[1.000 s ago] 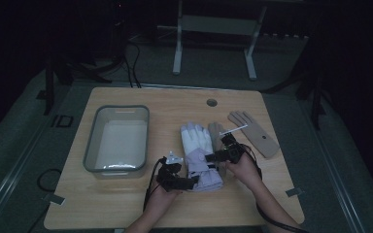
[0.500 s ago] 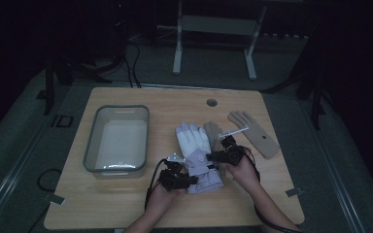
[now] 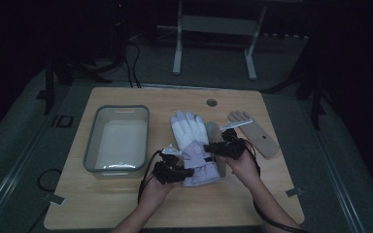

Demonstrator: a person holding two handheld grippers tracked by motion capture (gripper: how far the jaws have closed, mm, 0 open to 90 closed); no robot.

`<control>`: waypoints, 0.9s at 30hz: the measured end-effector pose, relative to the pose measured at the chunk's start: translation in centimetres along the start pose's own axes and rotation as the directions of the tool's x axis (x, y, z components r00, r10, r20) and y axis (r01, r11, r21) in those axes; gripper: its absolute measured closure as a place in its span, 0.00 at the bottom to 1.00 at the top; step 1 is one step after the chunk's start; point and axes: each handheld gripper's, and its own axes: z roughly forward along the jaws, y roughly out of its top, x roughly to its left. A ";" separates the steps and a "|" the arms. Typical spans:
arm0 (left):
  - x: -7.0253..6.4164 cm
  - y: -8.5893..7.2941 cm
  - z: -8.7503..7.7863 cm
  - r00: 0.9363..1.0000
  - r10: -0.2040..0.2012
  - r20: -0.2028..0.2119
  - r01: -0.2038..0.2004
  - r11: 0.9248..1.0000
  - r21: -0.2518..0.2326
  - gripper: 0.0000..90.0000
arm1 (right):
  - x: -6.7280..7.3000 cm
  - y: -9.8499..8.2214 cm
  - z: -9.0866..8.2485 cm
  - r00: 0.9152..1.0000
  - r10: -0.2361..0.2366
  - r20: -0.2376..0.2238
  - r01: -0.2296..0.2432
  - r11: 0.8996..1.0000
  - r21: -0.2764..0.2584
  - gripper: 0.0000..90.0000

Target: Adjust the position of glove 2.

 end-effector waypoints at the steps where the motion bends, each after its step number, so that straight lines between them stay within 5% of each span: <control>1: 0.0 0.0 0.0 1.000 0.000 0.000 0.000 1.000 0.000 0.83 | 0.0 0.0 0.0 1.000 0.000 0.000 0.000 1.000 0.000 0.87; 12: 0.9 3.1 -4.4 0.995 0.071 -0.076 -0.070 0.997 0.017 0.83 | 2.1 4.4 -0.2 0.997 -0.072 0.000 0.072 0.995 -0.065 0.87; 27: 3.5 3.6 -9.9 0.985 0.103 -0.136 -0.097 0.994 0.051 0.83 | 5.7 8.5 2.5 0.991 -0.126 -0.043 0.122 0.988 -0.097 0.87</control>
